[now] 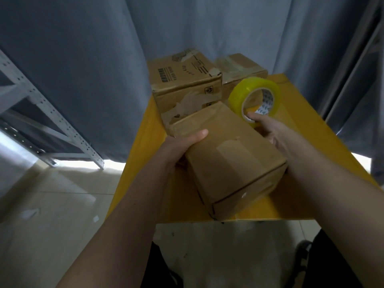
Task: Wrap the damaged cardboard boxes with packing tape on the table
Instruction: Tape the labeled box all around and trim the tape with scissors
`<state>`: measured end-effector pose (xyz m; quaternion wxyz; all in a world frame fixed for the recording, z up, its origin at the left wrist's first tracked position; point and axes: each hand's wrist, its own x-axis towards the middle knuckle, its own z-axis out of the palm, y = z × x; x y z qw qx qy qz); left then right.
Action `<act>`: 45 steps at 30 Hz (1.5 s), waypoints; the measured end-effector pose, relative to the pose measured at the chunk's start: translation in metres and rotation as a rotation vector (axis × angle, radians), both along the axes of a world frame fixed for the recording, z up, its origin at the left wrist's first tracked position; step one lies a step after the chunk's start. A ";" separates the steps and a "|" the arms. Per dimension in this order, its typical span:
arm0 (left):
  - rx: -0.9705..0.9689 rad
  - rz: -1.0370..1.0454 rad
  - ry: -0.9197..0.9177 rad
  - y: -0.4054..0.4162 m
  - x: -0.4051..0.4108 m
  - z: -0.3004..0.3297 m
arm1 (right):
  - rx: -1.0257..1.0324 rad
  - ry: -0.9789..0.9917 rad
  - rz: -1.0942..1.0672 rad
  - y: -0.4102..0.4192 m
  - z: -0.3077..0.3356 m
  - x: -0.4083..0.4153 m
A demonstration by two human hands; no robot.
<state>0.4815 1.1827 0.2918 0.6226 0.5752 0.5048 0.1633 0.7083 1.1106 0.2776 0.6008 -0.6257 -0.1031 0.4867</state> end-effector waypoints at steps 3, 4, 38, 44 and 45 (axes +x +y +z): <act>-0.063 0.035 -0.171 -0.004 -0.008 -0.006 | 0.015 0.006 -0.019 0.006 0.026 -0.006; -0.068 0.047 -0.245 -0.006 -0.009 -0.010 | 0.035 -0.021 -0.032 0.009 0.037 -0.008; 0.280 0.417 -0.370 -0.018 0.002 0.018 | 0.295 -0.721 0.409 0.036 0.095 -0.096; 0.256 0.341 -0.423 -0.015 -0.005 0.013 | 0.340 -0.904 0.342 0.048 0.104 -0.108; 0.291 0.299 -0.422 -0.011 -0.007 0.014 | 0.334 -0.903 0.330 0.050 0.101 -0.105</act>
